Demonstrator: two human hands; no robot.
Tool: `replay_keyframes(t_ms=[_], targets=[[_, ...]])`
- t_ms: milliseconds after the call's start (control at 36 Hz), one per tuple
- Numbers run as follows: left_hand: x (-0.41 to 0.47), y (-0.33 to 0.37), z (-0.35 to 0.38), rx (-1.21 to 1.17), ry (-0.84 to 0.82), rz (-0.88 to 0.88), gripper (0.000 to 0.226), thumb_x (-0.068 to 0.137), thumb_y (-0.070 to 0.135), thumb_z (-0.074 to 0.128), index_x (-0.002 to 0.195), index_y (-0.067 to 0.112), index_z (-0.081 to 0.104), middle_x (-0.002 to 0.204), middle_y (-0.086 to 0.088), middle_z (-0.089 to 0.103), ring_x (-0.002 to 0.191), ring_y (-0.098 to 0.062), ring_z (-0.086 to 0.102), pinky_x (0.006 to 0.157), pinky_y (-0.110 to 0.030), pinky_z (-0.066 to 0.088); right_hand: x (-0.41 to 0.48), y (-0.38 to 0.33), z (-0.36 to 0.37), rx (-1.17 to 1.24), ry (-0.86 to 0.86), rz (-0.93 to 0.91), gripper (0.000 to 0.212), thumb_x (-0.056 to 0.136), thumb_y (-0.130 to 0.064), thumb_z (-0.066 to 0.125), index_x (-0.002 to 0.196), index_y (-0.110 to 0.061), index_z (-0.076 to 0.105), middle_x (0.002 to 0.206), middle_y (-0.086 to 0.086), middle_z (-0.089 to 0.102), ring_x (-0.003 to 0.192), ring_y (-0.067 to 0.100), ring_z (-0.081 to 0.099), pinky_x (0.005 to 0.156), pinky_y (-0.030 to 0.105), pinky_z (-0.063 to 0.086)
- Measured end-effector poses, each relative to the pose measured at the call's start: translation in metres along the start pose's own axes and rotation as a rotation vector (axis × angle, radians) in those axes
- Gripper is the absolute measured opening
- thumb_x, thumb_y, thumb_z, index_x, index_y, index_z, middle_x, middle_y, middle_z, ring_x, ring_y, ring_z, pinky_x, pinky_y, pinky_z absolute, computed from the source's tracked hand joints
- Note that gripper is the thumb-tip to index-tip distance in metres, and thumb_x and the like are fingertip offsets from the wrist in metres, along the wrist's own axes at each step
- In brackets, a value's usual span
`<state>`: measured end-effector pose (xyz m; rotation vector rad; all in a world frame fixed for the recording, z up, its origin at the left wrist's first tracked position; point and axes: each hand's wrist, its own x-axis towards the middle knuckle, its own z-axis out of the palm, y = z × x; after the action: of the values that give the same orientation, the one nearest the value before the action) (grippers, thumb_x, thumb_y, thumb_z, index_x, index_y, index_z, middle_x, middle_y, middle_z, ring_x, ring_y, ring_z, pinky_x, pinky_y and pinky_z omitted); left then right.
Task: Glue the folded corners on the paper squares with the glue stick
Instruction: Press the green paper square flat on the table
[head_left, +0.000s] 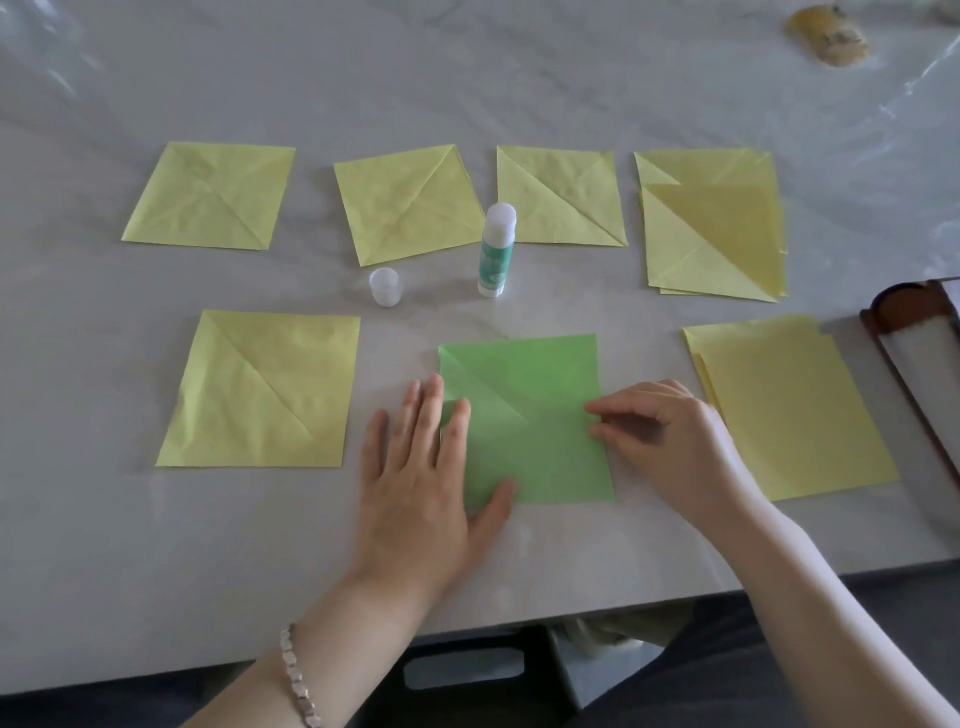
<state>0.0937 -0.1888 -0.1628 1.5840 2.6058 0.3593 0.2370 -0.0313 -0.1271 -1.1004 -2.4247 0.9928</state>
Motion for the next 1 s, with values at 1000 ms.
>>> replay_keyframes(t_ms=[1000], targets=[[0.002, 0.002, -0.001, -0.052, 0.055, 0.007, 0.062, 0.076, 0.047, 0.043, 0.114, 0.003, 0.066, 0.134, -0.024, 0.052, 0.125, -0.037, 0.050, 0.102, -0.048, 0.026, -0.006, -0.032, 0.074, -0.442, 0.011, -0.299, 0.051, 0.080, -0.014, 0.036, 0.124, 0.001, 0.054, 0.134, 0.015, 0.051, 0.128, 0.025, 0.042, 0.109, 0.028, 0.018]])
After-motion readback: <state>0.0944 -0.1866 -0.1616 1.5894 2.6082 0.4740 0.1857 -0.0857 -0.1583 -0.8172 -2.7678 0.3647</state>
